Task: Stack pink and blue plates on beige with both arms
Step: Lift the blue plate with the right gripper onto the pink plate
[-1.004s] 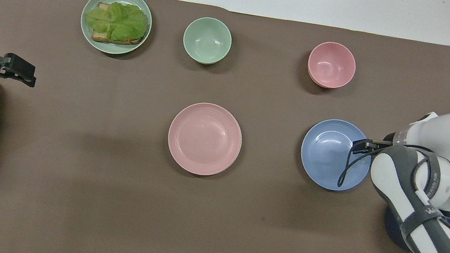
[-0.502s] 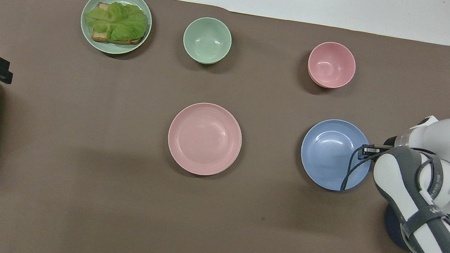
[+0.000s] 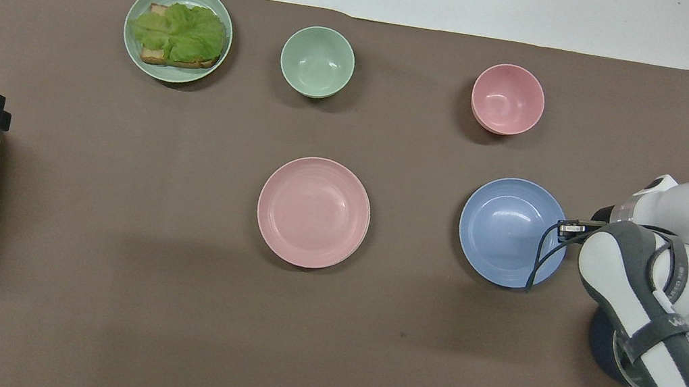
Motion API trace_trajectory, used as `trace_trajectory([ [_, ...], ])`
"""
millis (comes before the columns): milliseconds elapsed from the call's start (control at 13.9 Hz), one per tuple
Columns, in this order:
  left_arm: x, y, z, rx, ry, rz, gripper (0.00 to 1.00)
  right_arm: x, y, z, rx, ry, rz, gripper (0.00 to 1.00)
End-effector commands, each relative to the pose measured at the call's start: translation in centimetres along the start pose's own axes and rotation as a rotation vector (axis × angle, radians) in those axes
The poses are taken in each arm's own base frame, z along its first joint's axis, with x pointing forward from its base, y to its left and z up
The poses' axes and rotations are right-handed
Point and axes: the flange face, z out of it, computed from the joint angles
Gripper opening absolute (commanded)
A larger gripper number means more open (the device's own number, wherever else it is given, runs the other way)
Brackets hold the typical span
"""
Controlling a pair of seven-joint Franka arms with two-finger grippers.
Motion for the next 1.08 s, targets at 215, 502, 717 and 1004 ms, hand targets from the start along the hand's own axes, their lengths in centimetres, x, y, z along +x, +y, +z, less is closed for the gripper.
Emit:
trace_trajectory([
  [215, -0.3, -0.2, -0.4, 0.015, -0.001, 0.003, 1.00, 0.6, -0.4, -9.3, 0.049, -0.001, -0.077, 0.00],
  [502, -0.3, -0.2, -0.4, 0.015, -0.001, 0.003, 1.00, -1.1, -2.7, -14.4, 0.096, 0.025, -0.095, 0.00],
  [717, -0.3, -0.2, -0.4, 0.015, -0.001, 0.003, 1.00, -1.0, -7.2, -14.9, 0.131, 0.035, -0.087, 0.00],
  [1004, -0.3, -0.2, -0.3, 0.015, -0.003, 0.003, 1.00, -0.3, -19.4, -12.7, 0.120, 0.075, 0.006, 0.00],
])
